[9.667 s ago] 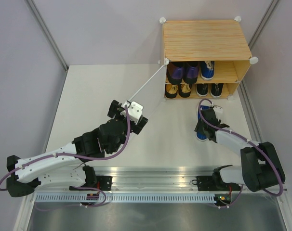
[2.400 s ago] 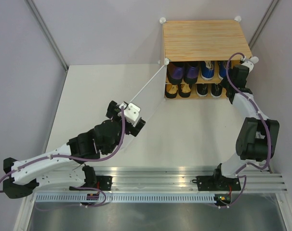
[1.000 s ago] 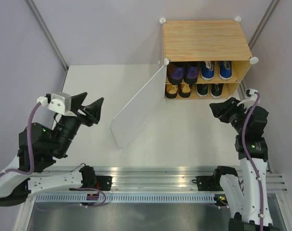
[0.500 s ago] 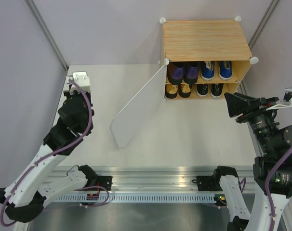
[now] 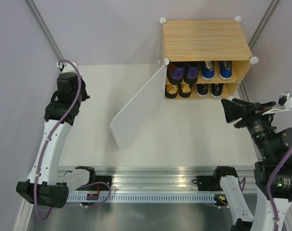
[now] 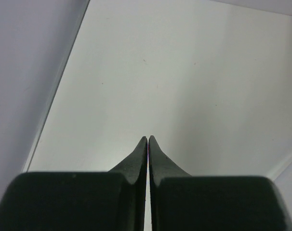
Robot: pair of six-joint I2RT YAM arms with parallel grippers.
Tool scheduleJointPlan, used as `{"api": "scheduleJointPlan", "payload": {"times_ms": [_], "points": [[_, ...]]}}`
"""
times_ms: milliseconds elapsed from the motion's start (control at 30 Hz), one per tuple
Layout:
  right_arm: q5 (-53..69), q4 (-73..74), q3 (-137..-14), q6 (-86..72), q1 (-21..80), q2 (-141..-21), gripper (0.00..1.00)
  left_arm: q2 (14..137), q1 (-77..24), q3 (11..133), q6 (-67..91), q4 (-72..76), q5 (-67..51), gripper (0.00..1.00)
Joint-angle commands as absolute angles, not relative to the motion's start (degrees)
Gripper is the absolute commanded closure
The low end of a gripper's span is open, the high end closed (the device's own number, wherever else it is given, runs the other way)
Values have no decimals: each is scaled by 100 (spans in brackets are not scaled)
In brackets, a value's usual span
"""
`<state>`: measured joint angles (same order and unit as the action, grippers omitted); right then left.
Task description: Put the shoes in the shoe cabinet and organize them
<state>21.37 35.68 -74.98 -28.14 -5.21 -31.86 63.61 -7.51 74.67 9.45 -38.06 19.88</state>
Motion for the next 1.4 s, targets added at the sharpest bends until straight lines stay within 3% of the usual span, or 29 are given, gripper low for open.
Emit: {"api": "scheduleJointPlan", "payload": {"times_ms": [0, 167, 233, 300, 333, 367, 433, 767, 1033, 1067, 1133, 1200, 1300, 1367], "points": [[1820, 3674, -7787, -2602, -439, -3146, 41, 6258, -694, 7594, 1309, -3981, 1310, 97], [1767, 3683, -7743, -2602, -413, -3111, 40, 6669, -729, 7287, 1590, -4157, 74, 98], [1749, 3683, -7726, -2628, -422, -3094, 40, 6793, -887, 7058, 1976, -4044, -1445, 98], [1767, 3683, -7726, -2663, -422, -3102, 41, 6777, -1754, 6681, 2440, -3528, -3056, 98], [1775, 3683, -7717, -2654, -422, -3103, 40, 6768, -2167, 6558, 2661, -2550, -3563, 98], [1758, 3683, -7725, -2672, -422, -3103, 40, 6802, -2971, 6496, 2846, -2149, -4029, 98], [1740, 3683, -7752, -2681, -413, -3103, 40, 7039, -3583, 6635, 2988, -1619, -4719, 98], [1687, 3718, -7550, -2663, -413, -3050, 40, 6820, -3683, 6688, 2672, -2125, -3552, 96], [1722, 3692, -7418, -2628, -413, -3067, 41, 6522, -3656, 6724, 2593, -2628, -1453, 91], [2001, 3570, -7087, -2715, -413, -3172, 45, 6217, -3656, 6698, 2584, -2802, -345, 79], [2074, 3560, -6892, -2725, -413, -3313, 47, 6127, -3656, 6732, 2505, -3073, 234, 77], [2276, 3533, -6568, -2751, -413, -3610, 58, 6135, -3656, 7030, 2357, -3513, 910, 72], [2225, 3358, -6172, -2716, -413, -4154, 95, 6170, -3665, 7320, 2032, -4033, 1395, 65], [2013, 3288, -6082, -2681, -404, -4507, 99, 6100, -3665, 7330, 1882, -4183, 1625, 61]]}}
